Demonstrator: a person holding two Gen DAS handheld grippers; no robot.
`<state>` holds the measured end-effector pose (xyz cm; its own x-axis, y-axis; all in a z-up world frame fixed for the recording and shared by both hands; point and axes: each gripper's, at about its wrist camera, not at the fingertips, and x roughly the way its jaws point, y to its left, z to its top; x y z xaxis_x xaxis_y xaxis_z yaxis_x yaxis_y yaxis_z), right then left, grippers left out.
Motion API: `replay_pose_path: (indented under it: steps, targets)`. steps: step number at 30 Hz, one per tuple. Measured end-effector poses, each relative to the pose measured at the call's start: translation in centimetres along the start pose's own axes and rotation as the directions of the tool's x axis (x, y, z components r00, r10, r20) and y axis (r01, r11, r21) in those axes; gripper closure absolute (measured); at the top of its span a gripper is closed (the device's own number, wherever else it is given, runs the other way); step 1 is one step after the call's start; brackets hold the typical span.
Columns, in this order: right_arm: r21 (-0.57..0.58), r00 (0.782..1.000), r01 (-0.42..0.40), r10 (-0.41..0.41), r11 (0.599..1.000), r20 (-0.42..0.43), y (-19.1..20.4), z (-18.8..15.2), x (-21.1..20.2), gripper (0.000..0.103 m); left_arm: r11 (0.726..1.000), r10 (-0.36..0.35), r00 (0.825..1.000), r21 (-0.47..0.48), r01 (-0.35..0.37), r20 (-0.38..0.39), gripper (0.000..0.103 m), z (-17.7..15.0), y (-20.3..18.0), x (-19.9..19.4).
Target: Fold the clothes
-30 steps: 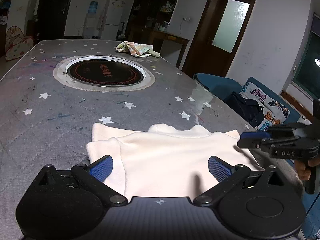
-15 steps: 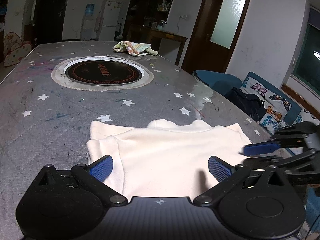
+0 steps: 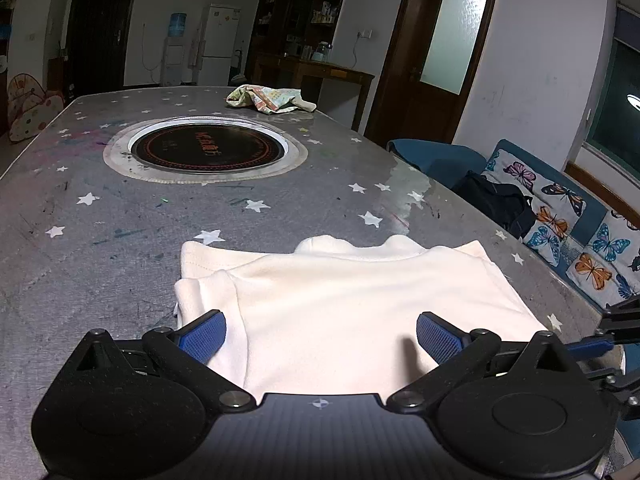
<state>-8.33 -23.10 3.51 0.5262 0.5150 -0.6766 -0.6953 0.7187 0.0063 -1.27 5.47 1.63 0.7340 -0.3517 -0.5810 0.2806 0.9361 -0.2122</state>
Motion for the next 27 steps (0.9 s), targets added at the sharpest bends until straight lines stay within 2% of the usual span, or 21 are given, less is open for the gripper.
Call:
replay_pose_path:
  steps: [9,14,18,27]
  targets:
    - [0.009,1.0,0.004,-0.004,1.0,-0.022,-0.1,-1.0,-1.1,0.077,1.0,0.02,1.0,0.011,-0.02,0.019,0.0,0.2,-0.3,-1.4]
    - [-0.009,0.998,-0.006,0.006,1.0,0.066,0.4,0.7,-1.8,0.077,0.995,0.027,0.998,0.09,-0.033,0.063,0.0,-0.3,-1.9,-3.7]
    - [-0.022,0.994,0.0,0.002,1.0,0.109,1.2,2.0,-0.3,0.077,0.987,0.049,0.995,0.152,-0.061,0.082,0.0,-1.2,-3.3,-4.6]
    - [-0.058,0.996,0.038,-0.034,0.998,0.08,2.9,1.5,2.8,0.077,0.978,0.081,0.996,0.189,-0.084,0.022,0.0,-3.1,-3.5,-3.9]
